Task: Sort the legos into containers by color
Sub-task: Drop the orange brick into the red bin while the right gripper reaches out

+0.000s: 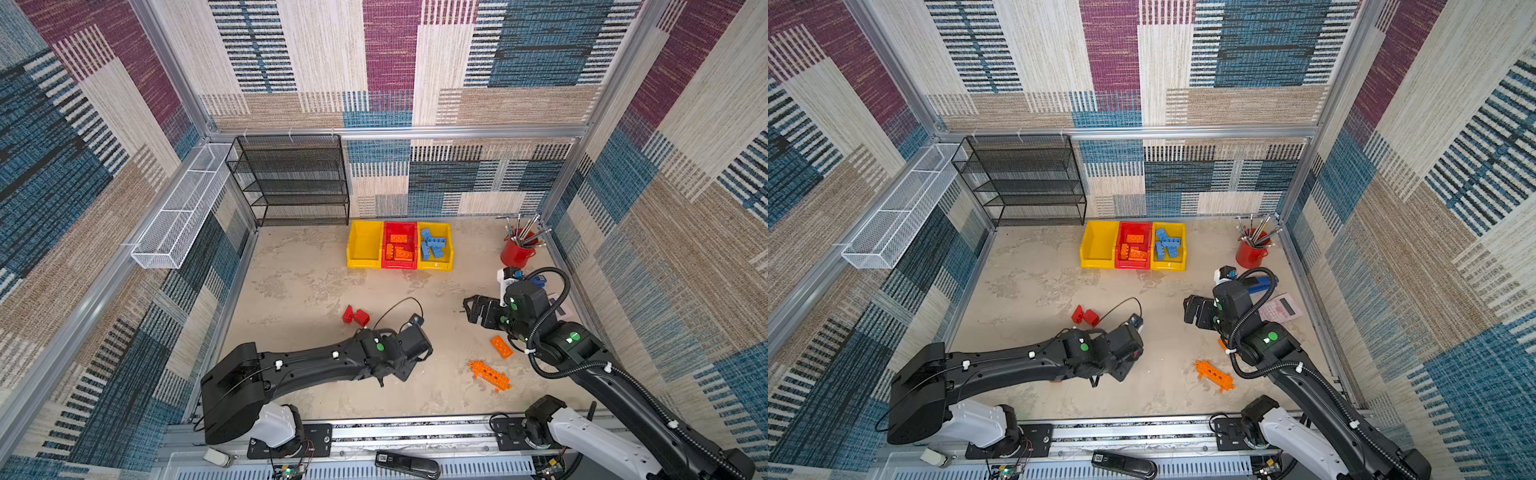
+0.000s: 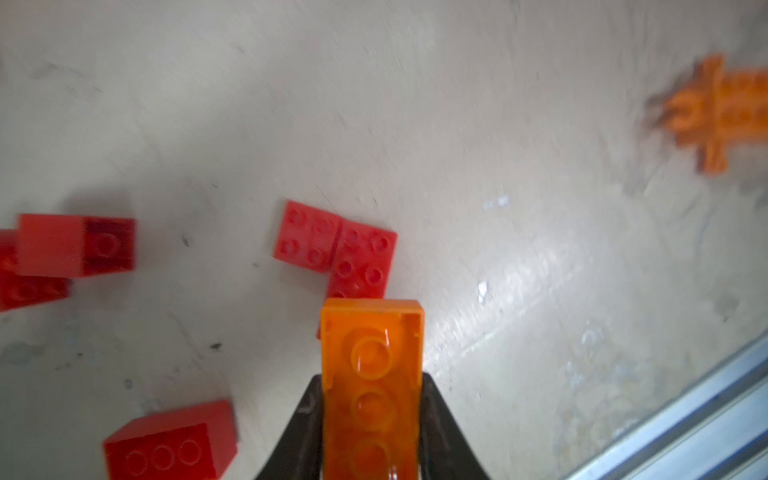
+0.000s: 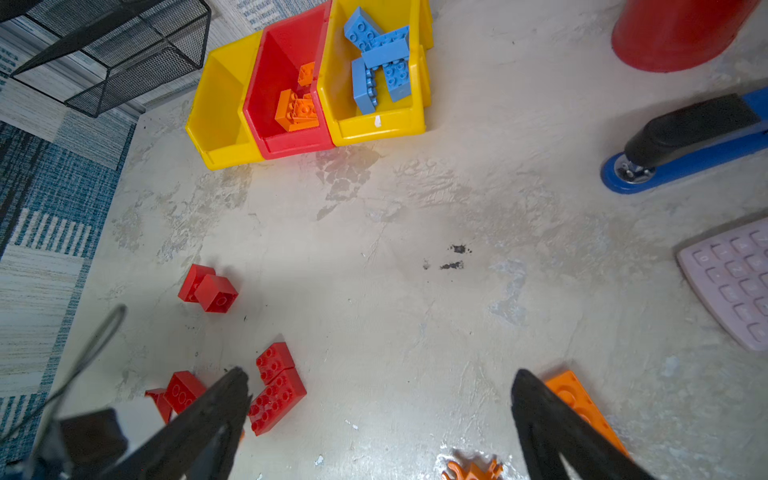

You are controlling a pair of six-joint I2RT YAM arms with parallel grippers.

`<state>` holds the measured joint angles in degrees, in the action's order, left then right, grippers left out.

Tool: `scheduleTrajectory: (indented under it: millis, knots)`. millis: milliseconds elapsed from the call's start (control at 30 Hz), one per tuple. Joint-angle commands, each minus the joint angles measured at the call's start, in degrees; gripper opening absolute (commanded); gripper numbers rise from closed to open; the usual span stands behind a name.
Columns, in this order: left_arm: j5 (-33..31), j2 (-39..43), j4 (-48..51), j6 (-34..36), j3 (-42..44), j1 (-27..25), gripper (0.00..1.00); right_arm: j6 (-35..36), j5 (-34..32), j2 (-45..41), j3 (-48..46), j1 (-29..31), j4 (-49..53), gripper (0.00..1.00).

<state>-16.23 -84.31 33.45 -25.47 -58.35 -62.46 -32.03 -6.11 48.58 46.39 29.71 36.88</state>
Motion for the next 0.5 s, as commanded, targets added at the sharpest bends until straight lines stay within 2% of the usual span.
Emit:
scheduleTrajectory:
  millis: [0, 133, 267, 467]
  knots:
    - [-0.64, -1.06, 1.29, 4.67, -6.95, 7.44, 0.27, 0.99, -0.47, 0.43, 0.37, 0.08, -3.66, 0.99]
    - [2.42, -9.85, 0.4, 10.66, -21.72, 16.49, 0.28, 1.48, 0.55, 3.17, 0.95, 0.08, -6.73, 0.99]
    - [4.21, -25.06, 4.16, 16.11, -42.17, 22.31, 0.28, 2.13, 1.06, 6.99, 2.0, 0.06, -8.96, 0.99]
    - [9.98, -48.14, 11.09, 16.6, -74.37, 28.8, 0.28, 2.93, -1.94, 10.02, 3.85, -0.05, -9.25, 0.99]
